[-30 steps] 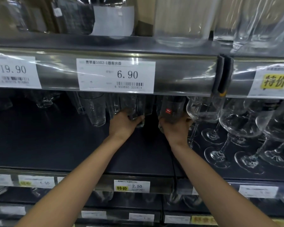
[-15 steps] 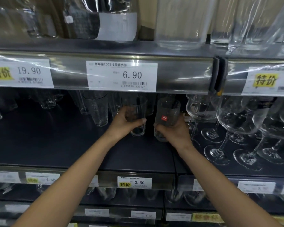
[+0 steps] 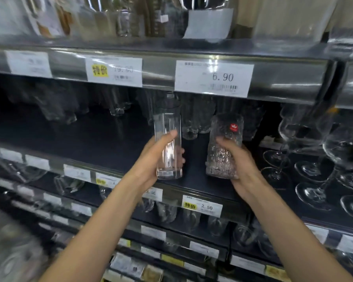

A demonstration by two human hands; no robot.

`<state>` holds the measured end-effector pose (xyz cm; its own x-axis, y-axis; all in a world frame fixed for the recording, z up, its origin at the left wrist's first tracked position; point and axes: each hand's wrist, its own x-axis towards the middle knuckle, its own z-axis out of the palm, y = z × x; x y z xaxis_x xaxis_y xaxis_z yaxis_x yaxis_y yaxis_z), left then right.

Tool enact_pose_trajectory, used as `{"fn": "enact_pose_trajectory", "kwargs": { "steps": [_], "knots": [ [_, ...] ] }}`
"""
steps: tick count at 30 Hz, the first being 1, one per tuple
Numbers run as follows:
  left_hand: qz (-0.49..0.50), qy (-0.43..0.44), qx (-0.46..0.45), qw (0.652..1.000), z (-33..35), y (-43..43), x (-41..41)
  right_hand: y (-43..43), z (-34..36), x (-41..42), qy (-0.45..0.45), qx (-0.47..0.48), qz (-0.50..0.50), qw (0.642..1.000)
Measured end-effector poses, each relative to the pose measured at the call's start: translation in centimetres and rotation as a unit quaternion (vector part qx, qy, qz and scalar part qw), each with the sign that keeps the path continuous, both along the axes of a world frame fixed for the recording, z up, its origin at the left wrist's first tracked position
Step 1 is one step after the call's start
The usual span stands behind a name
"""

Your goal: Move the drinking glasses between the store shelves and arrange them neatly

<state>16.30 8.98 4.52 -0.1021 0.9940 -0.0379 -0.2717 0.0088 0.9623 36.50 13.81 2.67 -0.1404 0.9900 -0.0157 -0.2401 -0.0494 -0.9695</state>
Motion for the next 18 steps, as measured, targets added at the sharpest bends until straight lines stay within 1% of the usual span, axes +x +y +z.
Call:
{"fn": "enact_pose_trajectory", "kwargs": {
  "steps": [3,6,8,11,15,18],
  "knots": [
    [0.032,-0.004,0.002,0.999,0.0,-4.2,-1.7,-2.3,0.4,-2.6,0.001,-0.004,0.086,0.996],
    [0.091,0.031,-0.002,0.995,-0.6,-8.4,-3.3,-4.8,0.5,-5.9,0.016,-0.007,0.164,0.986],
    [0.127,0.055,-0.01,0.99,-1.1,-11.0,-4.8,-6.6,0.6,-8.2,0.026,0.007,0.217,0.976],
    [0.203,0.076,-0.019,0.976,-1.3,-15.0,-7.1,-9.3,0.5,-12.0,0.014,0.032,0.276,0.96],
    [0.297,0.05,-0.013,0.953,-0.4,-19.9,-10.8,-12.2,0.9,-17.8,0.024,0.041,0.338,0.94],
    [0.345,0.055,-0.011,0.937,-0.2,-22.9,-14.4,-14.1,1.1,-22.5,0.024,0.05,0.389,0.92]
  ]
}}
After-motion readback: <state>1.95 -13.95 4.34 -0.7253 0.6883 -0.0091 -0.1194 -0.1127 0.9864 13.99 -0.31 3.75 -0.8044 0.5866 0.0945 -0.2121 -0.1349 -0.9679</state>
